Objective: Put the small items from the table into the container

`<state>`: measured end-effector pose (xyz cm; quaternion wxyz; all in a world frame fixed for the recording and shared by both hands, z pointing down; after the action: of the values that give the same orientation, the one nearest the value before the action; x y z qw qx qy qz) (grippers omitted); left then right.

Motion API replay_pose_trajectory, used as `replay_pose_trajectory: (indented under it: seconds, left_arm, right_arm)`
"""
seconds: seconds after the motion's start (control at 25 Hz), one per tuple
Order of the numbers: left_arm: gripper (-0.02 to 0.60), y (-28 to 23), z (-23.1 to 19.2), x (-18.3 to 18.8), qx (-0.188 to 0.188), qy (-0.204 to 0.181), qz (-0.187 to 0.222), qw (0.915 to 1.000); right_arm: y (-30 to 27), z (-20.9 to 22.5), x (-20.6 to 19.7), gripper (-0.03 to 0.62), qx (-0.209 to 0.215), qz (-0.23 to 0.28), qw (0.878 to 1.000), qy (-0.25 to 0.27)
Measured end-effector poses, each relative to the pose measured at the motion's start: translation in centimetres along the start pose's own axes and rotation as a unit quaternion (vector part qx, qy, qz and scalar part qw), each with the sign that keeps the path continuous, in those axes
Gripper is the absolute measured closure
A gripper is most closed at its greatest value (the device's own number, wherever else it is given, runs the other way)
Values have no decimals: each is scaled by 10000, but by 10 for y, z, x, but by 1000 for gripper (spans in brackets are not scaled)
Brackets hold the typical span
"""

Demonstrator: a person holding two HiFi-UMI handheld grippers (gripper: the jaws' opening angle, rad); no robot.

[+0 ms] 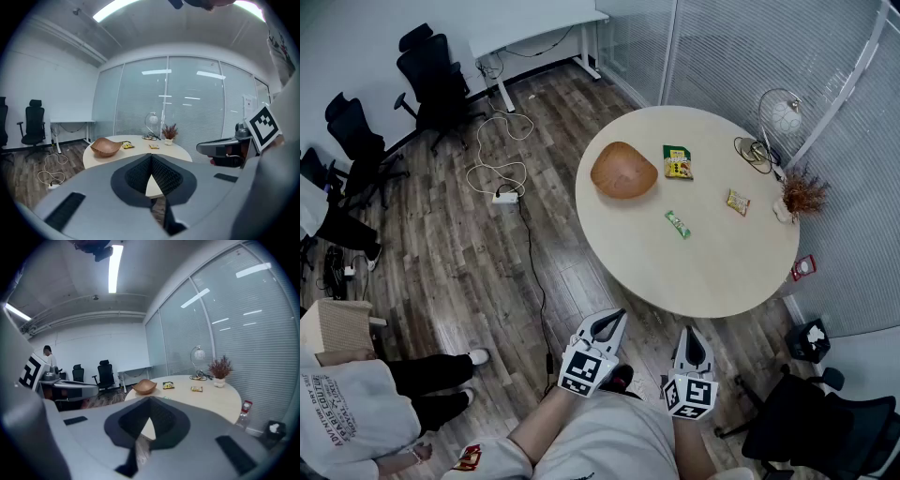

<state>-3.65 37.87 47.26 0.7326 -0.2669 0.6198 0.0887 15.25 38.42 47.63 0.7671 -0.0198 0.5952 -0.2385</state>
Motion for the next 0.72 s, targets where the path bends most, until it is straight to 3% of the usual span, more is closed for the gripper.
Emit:
replay_pose_trajectory:
  seconds: [0.4,0.72]
  left_arm:
    - [591,-1,1,0,5,11,-12,10000]
    - [591,-35,-13,6,-57,83,-5,9999]
  right_arm:
    - [1,2,-7,579,259,70,9992,-285]
    - [-33,12,2,577,361,167,9992,-28]
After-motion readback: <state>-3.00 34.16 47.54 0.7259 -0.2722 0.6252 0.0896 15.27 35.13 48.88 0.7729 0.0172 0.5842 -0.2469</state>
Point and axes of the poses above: the fingertips, and each gripper's own axes: y backward along the fingers, z to its right, x out of its top, the point moved 5 cm from there along y, backward along the fingers, and after that the axes turned 11 degrees about -y, right-handed, at the moved point
